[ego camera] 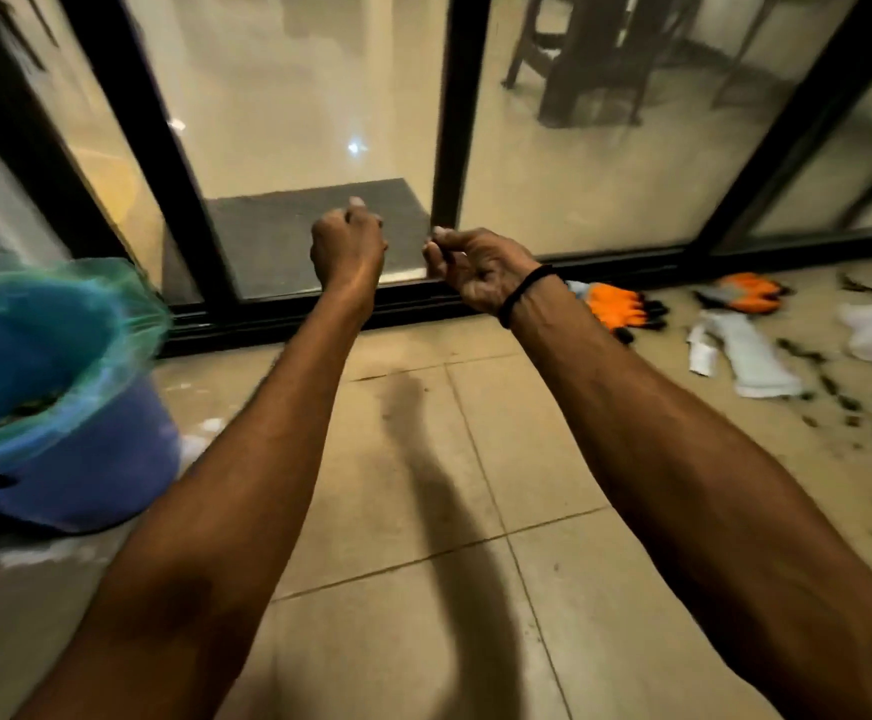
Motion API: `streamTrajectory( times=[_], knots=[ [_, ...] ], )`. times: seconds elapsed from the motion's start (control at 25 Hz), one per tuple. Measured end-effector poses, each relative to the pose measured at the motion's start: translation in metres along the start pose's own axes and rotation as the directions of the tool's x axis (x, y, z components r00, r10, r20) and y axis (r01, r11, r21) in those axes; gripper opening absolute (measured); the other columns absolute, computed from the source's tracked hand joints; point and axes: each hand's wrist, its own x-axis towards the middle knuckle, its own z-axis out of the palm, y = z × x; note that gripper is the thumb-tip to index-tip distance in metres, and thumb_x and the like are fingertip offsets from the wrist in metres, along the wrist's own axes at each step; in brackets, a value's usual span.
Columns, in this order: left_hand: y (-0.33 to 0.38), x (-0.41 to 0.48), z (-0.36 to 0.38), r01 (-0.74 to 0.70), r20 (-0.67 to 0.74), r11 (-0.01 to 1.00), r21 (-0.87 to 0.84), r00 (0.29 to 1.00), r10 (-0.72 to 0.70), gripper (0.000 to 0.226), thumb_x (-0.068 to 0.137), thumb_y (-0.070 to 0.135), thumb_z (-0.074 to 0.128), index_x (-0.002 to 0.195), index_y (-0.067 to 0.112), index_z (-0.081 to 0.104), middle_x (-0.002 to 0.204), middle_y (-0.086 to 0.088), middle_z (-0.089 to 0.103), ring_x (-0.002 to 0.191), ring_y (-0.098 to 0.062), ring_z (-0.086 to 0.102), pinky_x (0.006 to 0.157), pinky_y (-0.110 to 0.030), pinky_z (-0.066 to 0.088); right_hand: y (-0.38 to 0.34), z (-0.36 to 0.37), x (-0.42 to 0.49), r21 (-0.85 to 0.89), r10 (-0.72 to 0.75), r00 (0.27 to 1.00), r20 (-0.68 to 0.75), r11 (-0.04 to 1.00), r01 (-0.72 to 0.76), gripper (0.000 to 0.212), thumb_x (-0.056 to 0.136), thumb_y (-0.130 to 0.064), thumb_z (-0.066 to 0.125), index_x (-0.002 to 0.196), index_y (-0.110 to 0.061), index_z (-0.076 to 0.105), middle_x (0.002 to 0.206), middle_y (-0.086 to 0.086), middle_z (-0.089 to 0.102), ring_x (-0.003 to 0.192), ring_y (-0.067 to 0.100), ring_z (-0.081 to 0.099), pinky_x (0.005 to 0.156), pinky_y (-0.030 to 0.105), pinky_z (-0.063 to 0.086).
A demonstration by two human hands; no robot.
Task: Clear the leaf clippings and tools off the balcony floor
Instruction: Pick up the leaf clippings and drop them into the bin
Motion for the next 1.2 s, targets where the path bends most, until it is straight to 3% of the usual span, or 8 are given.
streamTrajectory(
  times=[0.12,0.28,0.44,0.6,0.76,0.96,1.12,1.2],
  knots=[
    [-0.022,-0.025,0.079,0.065,0.215,0.996,0.068,0.973,-0.078,0.042,0.099,0.039,0.043,0.081,0.013,0.069,0.073,-0.004,0.069,0.067,-0.023,0.065,0.066,-0.030,0.050,-0.035,-0.102,-0.007,-0.073,-0.107,0.960,-0.261,0.993,0.091,0.015,0.096,0.007,0.049,0.084,-0.001,0.053,0.085,0.011,0.053,0.068,0.017,0.055,0.044,0.016,0.051],
    [-0.057,-0.054,0.187,-0.013,0.382,0.958,0.286,0.919,-0.101,0.062,0.081,0.055,0.038,0.098,0.006,0.072,0.099,-0.017,0.074,0.094,-0.037,0.070,0.087,-0.044,0.057,-0.077,-0.209,-0.045,-0.320,-0.265,0.837,-0.479,0.941,0.115,0.015,0.095,0.006,0.049,0.087,-0.006,0.053,0.083,0.007,0.054,0.064,0.011,0.052,0.050,0.016,0.049],
    [-0.024,-0.135,0.252,-0.354,0.604,0.824,0.442,0.796,0.018,0.059,0.096,0.052,0.042,0.107,0.002,0.070,0.108,-0.020,0.071,0.109,-0.037,0.064,0.094,-0.039,0.050,-0.108,-0.306,-0.098,-0.619,-0.466,0.685,-0.561,0.785,0.027,0.019,0.083,0.005,0.063,0.100,-0.003,0.060,0.088,0.012,0.062,0.070,0.019,0.064,0.052,0.023,0.054],
    [-0.002,-0.202,0.305,-0.662,0.804,0.614,0.431,0.590,0.071,0.052,0.100,0.047,0.044,0.097,0.001,0.067,0.096,-0.017,0.070,0.086,-0.033,0.064,0.071,-0.036,0.050,-0.125,-0.418,-0.124,-0.672,-0.444,0.640,-0.627,0.724,-0.156,0.022,0.081,-0.006,0.070,0.102,0.000,0.067,0.088,0.014,0.067,0.078,0.024,0.069,0.072,0.038,0.062],
    [0.011,-0.238,0.359,-0.786,0.867,0.468,0.404,0.492,0.078,0.047,0.099,0.049,0.047,0.090,0.006,0.067,0.085,-0.011,0.071,0.079,-0.027,0.067,0.067,-0.034,0.054,-0.130,-0.487,-0.145,-0.702,-0.379,0.685,-0.622,0.658,-0.272,0.017,0.088,-0.011,0.064,0.103,-0.004,0.065,0.087,0.007,0.064,0.068,0.014,0.063,0.053,0.018,0.054],
    [0.015,-0.287,0.431,-0.816,0.870,0.385,0.431,0.489,0.062,0.041,0.099,0.043,0.051,0.095,0.004,0.064,0.079,-0.006,0.062,0.063,-0.015,0.053,0.046,-0.027,0.034,-0.104,-0.567,-0.141,-0.643,-0.288,0.675,-0.679,0.677,-0.358,0.034,0.087,-0.015,0.062,0.119,-0.001,0.063,0.119,0.014,0.065,0.108,0.028,0.063,0.094,0.037,0.053],
    [0.005,-0.329,0.485,-0.884,0.929,0.293,0.365,0.368,-0.046,0.024,0.096,0.031,0.062,0.095,0.007,0.064,0.104,-0.007,0.065,0.084,-0.015,0.063,0.061,-0.020,0.046,-0.074,-0.598,-0.157,-0.608,-0.337,0.582,-0.740,0.704,-0.366,0.033,0.094,-0.019,0.053,0.122,-0.006,0.064,0.124,0.013,0.062,0.117,0.029,0.057,0.096,0.034,0.045],
    [-0.002,-0.345,0.505,-0.884,0.930,0.288,0.368,0.346,-0.128,0.021,0.094,0.026,0.066,0.099,0.006,0.065,0.102,-0.008,0.067,0.086,-0.017,0.065,0.066,-0.028,0.054,-0.059,-0.615,-0.164,-0.572,-0.346,0.535,-0.771,0.746,-0.341,0.030,0.095,-0.016,0.053,0.119,-0.007,0.067,0.121,0.012,0.065,0.115,0.028,0.059,0.095,0.033,0.046]
  ],
)
